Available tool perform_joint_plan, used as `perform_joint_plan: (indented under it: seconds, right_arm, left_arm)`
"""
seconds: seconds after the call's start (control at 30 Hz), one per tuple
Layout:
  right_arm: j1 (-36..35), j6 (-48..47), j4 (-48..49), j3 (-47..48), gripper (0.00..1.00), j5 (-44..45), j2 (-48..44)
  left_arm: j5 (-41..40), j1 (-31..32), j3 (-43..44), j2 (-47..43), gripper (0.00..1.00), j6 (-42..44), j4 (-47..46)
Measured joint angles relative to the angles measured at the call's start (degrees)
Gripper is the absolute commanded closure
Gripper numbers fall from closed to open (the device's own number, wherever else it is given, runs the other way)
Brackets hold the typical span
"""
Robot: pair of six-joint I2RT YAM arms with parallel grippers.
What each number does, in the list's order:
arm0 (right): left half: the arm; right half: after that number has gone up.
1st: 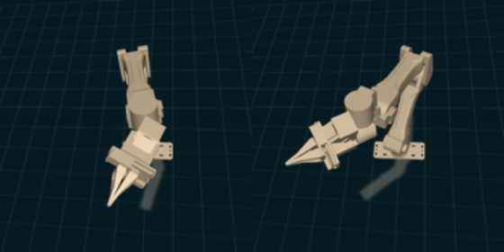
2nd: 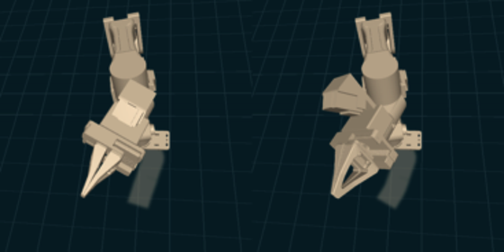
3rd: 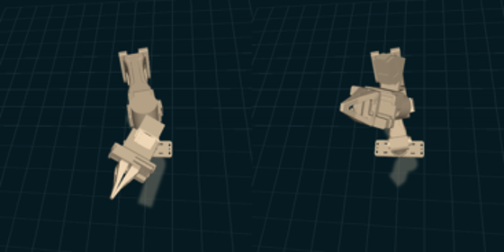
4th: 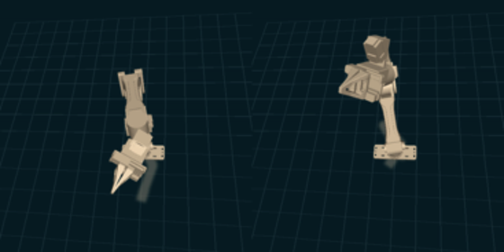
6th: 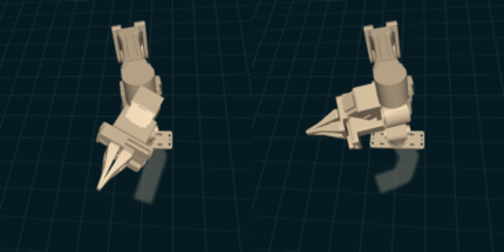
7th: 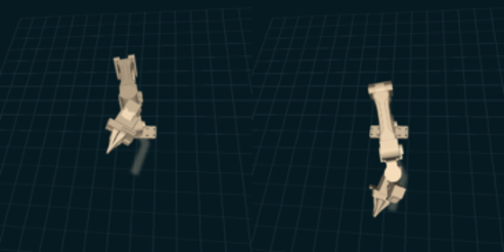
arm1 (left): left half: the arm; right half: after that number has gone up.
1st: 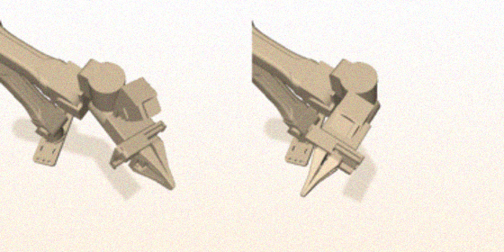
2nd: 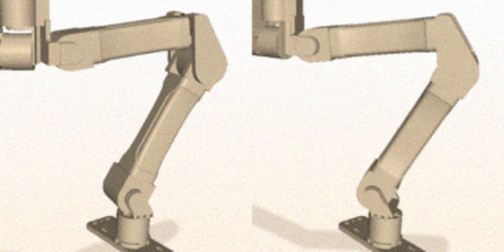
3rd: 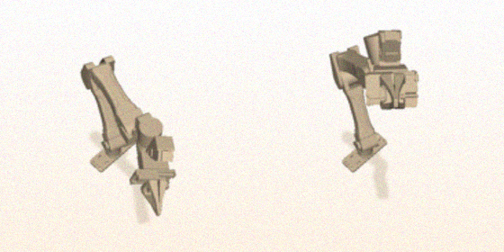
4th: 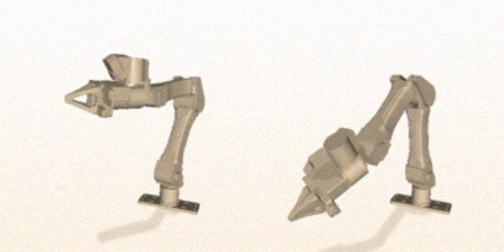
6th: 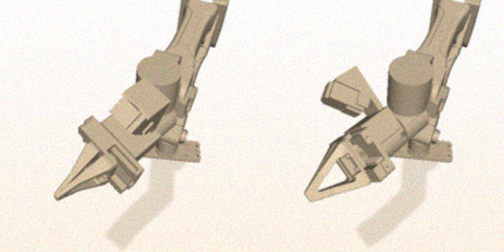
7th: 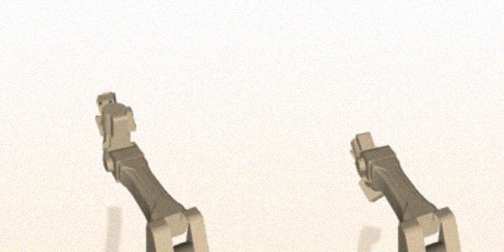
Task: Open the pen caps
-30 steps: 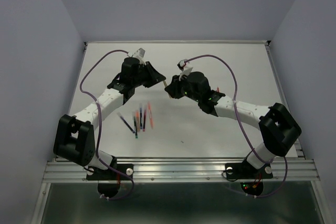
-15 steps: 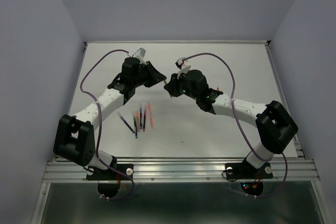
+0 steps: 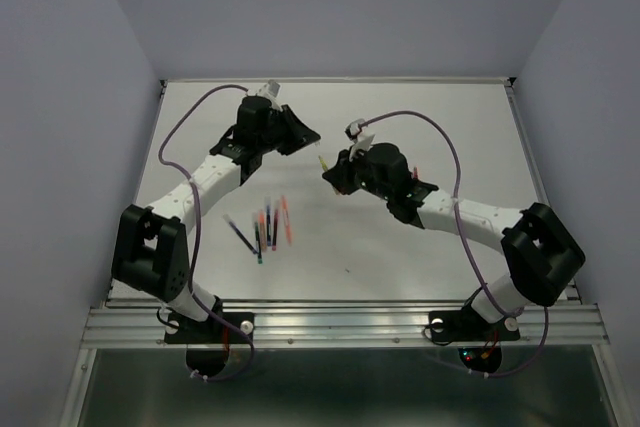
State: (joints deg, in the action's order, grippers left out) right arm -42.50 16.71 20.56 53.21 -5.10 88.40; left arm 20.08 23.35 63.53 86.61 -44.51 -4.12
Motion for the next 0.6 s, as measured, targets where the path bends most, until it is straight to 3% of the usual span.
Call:
perform_joint_plan:
  seconds: [0.17,0.27,0.43,0.6]
  right_arm:
    - [-4.9,1.2,-6.0,-9.4,0.99,-7.1,-5.8]
    - [-6.3,2.4,-9.2,-12.0,0.99,-8.5,-8.2]
    - [-4.7,3.7,-10.8,-12.0,0.99,-2.4,-12.0]
    - [1.9,4.7,-13.3,-9.9,0.99,5.9,-10.9]
  left_arm:
    - [-6.5,-8.2,9.9,7.2,1.0,-0.9,-5.4]
    - [-8.9,-11.5,11.6,7.8,1.0,-0.9,-6.5]
    - [-10.3,-11.5,11.0,7.6,1.0,0.7,-5.4]
    - [-14.7,-11.1,6.3,6.8,1.0,3.5,-0.1]
